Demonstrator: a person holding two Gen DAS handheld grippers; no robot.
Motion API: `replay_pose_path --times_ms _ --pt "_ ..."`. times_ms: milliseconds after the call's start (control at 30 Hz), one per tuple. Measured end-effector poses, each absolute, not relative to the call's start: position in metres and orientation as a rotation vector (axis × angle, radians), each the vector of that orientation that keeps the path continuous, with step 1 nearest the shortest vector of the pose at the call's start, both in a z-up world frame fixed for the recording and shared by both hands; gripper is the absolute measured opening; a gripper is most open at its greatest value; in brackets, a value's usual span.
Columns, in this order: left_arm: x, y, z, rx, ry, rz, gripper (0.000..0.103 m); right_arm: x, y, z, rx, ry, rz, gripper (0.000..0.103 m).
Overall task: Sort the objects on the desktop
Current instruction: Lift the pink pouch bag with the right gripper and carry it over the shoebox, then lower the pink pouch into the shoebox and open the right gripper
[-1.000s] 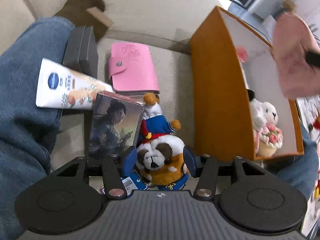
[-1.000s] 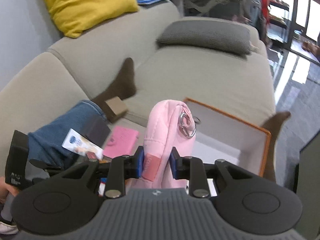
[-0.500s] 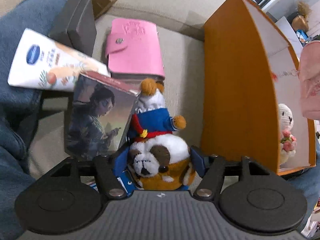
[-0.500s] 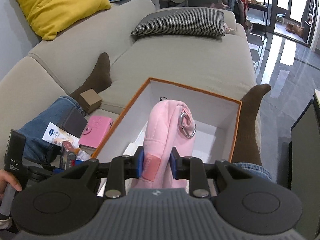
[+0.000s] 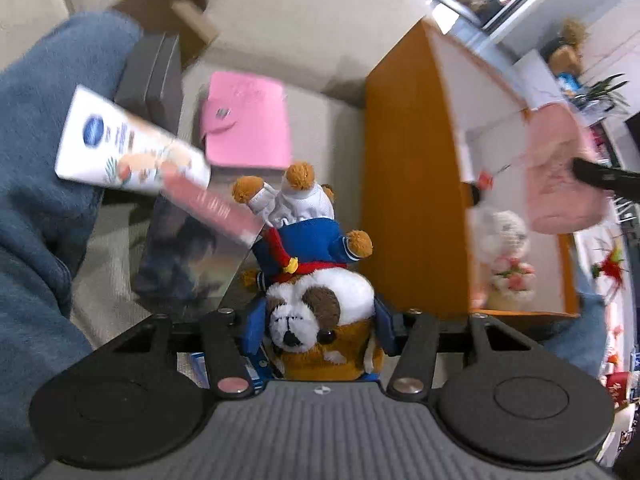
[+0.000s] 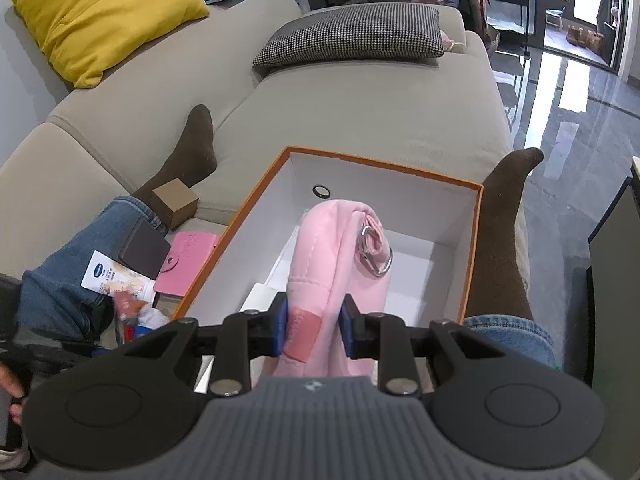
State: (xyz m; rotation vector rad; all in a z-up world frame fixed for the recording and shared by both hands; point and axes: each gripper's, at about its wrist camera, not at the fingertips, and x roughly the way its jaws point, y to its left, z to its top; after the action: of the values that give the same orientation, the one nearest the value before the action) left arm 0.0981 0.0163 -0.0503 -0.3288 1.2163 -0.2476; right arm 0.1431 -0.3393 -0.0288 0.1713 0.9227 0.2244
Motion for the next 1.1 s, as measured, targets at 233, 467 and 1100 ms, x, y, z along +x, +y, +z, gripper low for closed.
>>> replay_pose_path --times_ms 233,467,1100 --pt "0.107 0.016 0.007 -0.318 1.072 -0.303 0.062 0.149 -0.347 -0.031 0.231 0.916 0.231 0.028" --pt "0.138 -0.009 0.047 -0.229 0.955 -0.341 0.062 0.17 -0.351 -0.035 0.289 0.893 0.256 0.028" --pt "0.207 -0.021 0.019 -0.208 1.02 -0.339 0.062 0.287 -0.334 -0.127 0.588 0.959 0.444 0.029"
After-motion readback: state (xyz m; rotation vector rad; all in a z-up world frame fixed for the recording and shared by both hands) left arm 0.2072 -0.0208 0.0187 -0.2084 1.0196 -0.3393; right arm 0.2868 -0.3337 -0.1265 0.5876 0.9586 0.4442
